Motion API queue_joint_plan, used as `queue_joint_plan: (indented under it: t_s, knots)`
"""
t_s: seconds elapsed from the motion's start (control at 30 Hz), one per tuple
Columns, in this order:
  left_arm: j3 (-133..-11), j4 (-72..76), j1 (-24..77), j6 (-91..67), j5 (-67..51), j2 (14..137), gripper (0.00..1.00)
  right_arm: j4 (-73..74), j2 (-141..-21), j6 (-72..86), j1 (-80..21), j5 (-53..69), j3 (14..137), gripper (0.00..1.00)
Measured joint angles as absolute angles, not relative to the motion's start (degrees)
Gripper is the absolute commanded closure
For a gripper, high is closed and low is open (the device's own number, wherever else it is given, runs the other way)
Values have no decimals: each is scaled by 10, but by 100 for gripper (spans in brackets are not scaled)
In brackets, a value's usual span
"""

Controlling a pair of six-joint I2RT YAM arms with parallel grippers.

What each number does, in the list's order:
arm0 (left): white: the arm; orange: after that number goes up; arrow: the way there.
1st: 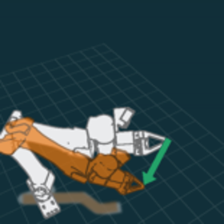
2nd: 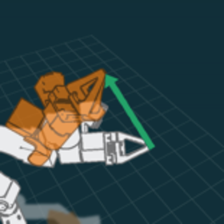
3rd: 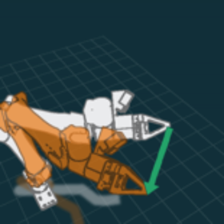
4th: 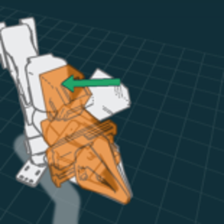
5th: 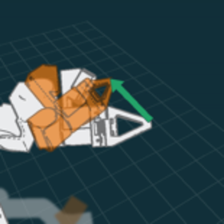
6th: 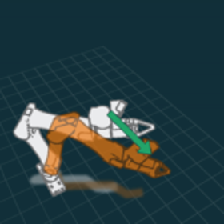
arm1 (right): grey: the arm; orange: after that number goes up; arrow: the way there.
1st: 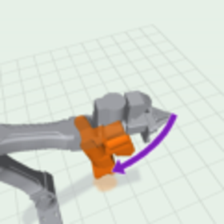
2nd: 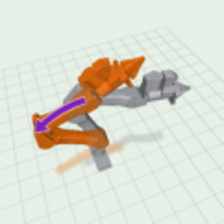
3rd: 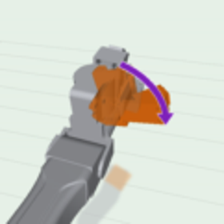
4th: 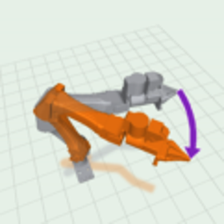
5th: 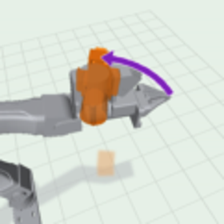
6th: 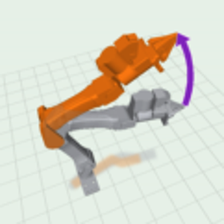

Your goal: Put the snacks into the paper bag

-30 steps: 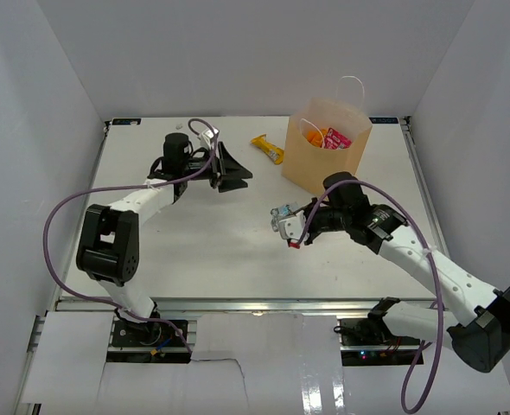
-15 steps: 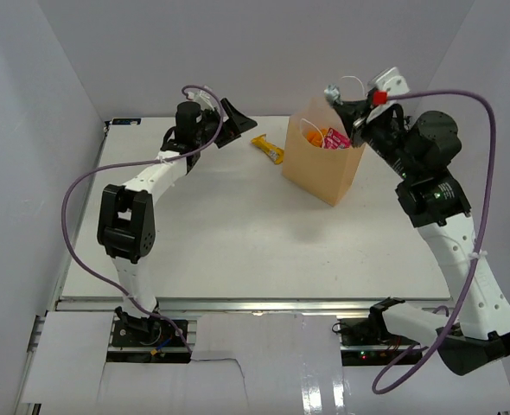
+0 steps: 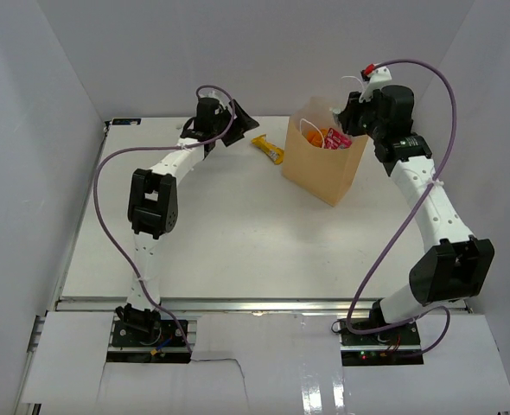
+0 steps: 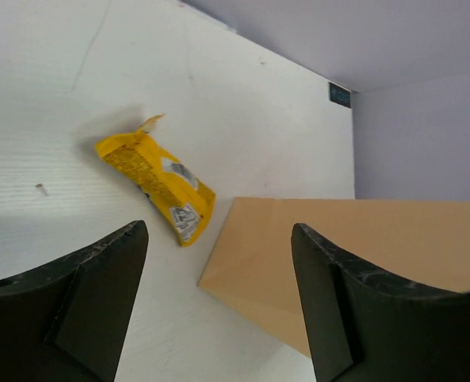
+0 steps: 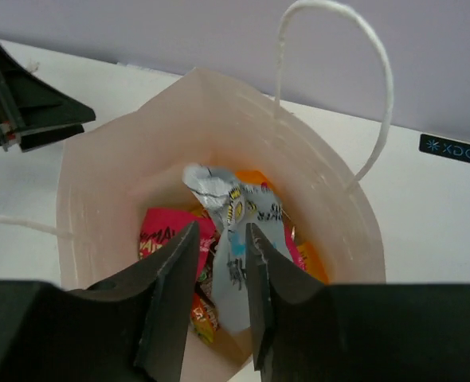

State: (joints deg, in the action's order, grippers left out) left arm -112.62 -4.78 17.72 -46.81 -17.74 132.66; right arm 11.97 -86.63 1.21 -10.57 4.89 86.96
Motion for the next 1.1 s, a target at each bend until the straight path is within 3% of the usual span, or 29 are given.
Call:
queue_joint_plan:
  t_s: [0.07, 0.1, 0.2, 0.4, 0.67, 0.77, 1.03, 1.1]
  knots:
    - [-1137, -73, 178, -476, -162, 1338, 14, 123, -866, 13, -103, 67, 863, 46]
    - [-1142, -85, 178, -481, -155, 1345, 14, 124, -865, 11, -103, 82, 863, 33]
    - [-1162, -106, 182, -495, -136, 1367, 13, 124, -854, 5, -94, 140, 863, 17]
    - [-1185, -125, 203, -527, -91, 1409, 15, 113, -778, -21, -26, 297, 812, 12]
    - [-1193, -115, 228, -627, -57, 1450, 21, 101, -689, -20, 31, 377, 752, 12]
    - [-1195, -94, 230, -667, -47, 1459, 33, 98, -668, -19, 37, 388, 728, 12]
    - [-1195, -59, 228, -745, -44, 1484, 52, 102, -623, -15, 38, 399, 689, 12]
    - [-1195, -48, 227, -755, -50, 1488, 61, 103, -621, -15, 38, 405, 687, 12]
